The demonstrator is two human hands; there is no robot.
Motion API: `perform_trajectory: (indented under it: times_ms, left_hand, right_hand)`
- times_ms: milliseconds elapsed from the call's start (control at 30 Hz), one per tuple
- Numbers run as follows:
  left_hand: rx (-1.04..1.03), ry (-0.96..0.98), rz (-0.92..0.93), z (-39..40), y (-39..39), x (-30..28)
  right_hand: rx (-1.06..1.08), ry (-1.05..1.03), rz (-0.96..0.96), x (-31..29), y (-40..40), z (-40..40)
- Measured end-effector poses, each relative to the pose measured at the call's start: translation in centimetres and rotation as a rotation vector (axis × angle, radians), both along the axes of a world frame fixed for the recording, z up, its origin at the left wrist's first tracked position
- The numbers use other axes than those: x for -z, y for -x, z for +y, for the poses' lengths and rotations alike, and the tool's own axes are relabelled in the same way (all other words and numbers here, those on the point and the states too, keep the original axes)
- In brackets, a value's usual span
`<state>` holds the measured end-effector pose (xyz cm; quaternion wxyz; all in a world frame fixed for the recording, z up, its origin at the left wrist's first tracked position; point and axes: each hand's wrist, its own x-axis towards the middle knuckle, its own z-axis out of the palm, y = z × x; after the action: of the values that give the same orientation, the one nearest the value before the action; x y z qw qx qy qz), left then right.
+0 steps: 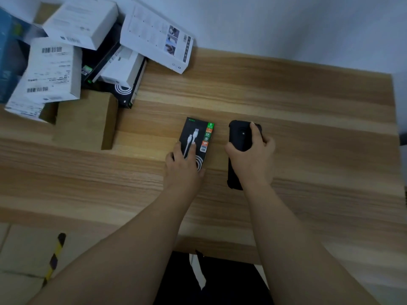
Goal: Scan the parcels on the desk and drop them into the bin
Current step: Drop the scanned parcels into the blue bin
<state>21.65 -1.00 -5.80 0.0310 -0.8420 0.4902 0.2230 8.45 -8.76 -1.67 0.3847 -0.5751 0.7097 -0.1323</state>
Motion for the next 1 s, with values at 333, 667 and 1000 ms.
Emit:
perform_trajectory:
  times_ms: [333, 667, 1000]
  left_hand:
    - [0.004, -0.002, 0.288, 0.6, -0.7, -0.1]
    - [-0.142, 0.137, 0.224, 2.8, -7.2, -2.8]
    - [-0.3, -0.026, 0.149, 2.4, -9.7, -0.9]
  right_hand:
    - [0.024, -0.032, -0.024, -0.4, 0.1, 1.6]
    - [-0.039, -0.041, -0.067, -1.5, -4.3, 1.6]
    - [-0.045, -0.016, -0.053, -0.4, -7.3, 1.9]
